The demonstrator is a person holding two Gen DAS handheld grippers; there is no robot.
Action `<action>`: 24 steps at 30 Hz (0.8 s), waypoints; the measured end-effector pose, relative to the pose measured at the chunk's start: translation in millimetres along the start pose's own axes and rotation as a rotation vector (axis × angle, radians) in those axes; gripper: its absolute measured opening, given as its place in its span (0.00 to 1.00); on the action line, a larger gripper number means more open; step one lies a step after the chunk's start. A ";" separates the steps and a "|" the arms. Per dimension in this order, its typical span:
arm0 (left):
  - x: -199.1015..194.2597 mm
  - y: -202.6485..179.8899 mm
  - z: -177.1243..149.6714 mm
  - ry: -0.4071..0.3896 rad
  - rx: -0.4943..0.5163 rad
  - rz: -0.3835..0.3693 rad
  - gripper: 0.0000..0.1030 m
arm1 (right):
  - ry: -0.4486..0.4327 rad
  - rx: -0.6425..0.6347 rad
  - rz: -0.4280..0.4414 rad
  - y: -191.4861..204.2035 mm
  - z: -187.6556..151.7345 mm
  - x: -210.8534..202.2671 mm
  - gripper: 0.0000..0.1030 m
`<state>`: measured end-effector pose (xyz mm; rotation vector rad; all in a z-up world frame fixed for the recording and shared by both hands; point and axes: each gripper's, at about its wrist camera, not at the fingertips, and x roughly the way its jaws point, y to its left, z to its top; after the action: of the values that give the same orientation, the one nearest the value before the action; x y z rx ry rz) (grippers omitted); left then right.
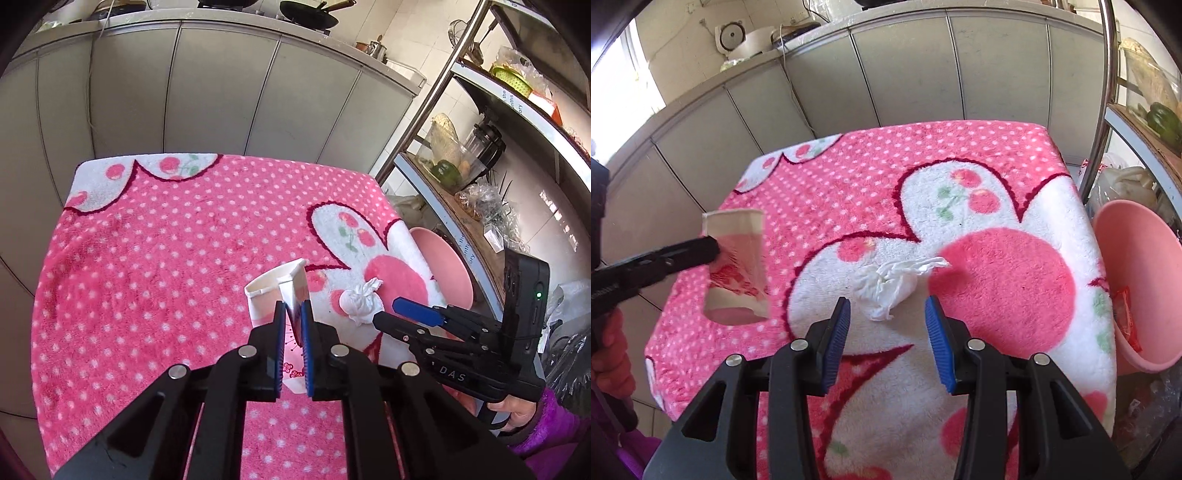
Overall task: Collect trash
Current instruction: 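Grasp the white paper cup with the left tool while the right tool grasps the tissue, then carry the white paper cup and tissue over the pink bucket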
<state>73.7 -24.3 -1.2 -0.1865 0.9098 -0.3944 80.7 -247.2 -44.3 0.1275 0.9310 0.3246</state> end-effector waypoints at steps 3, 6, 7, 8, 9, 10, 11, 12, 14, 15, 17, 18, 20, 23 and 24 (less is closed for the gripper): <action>-6.0 4.4 0.8 -0.017 -0.011 -0.006 0.07 | 0.012 -0.002 -0.004 -0.6 2.4 6.7 0.42; -10.0 5.1 0.5 -0.029 -0.006 -0.007 0.07 | 0.000 -0.007 -0.015 0.2 6.0 11.0 0.42; -10.4 5.6 0.3 -0.030 -0.009 -0.008 0.07 | 0.000 -0.011 -0.020 1.5 6.6 12.8 0.42; -10.8 6.5 0.4 -0.031 -0.013 -0.008 0.07 | -0.002 -0.015 -0.027 2.8 7.1 14.5 0.42; -11.0 7.7 -0.1 -0.031 -0.019 -0.008 0.07 | -0.002 -0.018 -0.031 4.0 7.4 15.9 0.42; -11.3 8.5 -0.1 -0.032 -0.024 -0.008 0.07 | 0.001 -0.022 -0.033 4.9 7.5 17.8 0.42; -11.5 8.6 -0.1 -0.032 -0.028 -0.009 0.07 | 0.002 -0.025 -0.036 5.7 7.1 18.8 0.40; -12.0 8.8 -0.1 -0.033 -0.028 -0.008 0.07 | 0.000 -0.028 -0.036 6.6 6.2 18.8 0.36; -13.1 8.6 0.2 -0.036 -0.024 -0.003 0.07 | 0.010 -0.041 -0.023 8.3 4.7 20.3 0.18; -13.5 8.7 0.9 -0.037 -0.024 -0.002 0.07 | 0.011 -0.044 -0.021 9.2 4.1 20.2 0.16; -15.0 8.2 2.0 -0.043 -0.025 0.000 0.07 | 0.004 -0.044 -0.019 10.2 3.1 17.8 0.08; -16.1 8.1 2.6 -0.048 -0.028 0.001 0.07 | 0.001 -0.043 -0.018 10.1 3.0 16.5 0.07; -18.7 7.5 4.1 -0.056 -0.029 0.001 0.07 | -0.009 -0.038 -0.010 9.9 2.5 12.1 0.06; -22.0 3.6 5.9 -0.065 -0.018 0.007 0.07 | -0.029 -0.039 -0.002 9.1 2.2 3.4 0.05; -22.5 2.6 6.4 -0.066 -0.016 0.008 0.07 | -0.035 -0.038 0.000 8.5 1.9 0.4 0.05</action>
<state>67.1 -12.8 18.3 -0.2088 0.8483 -0.3713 80.7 -239.0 -41.4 0.0977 0.8897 0.3390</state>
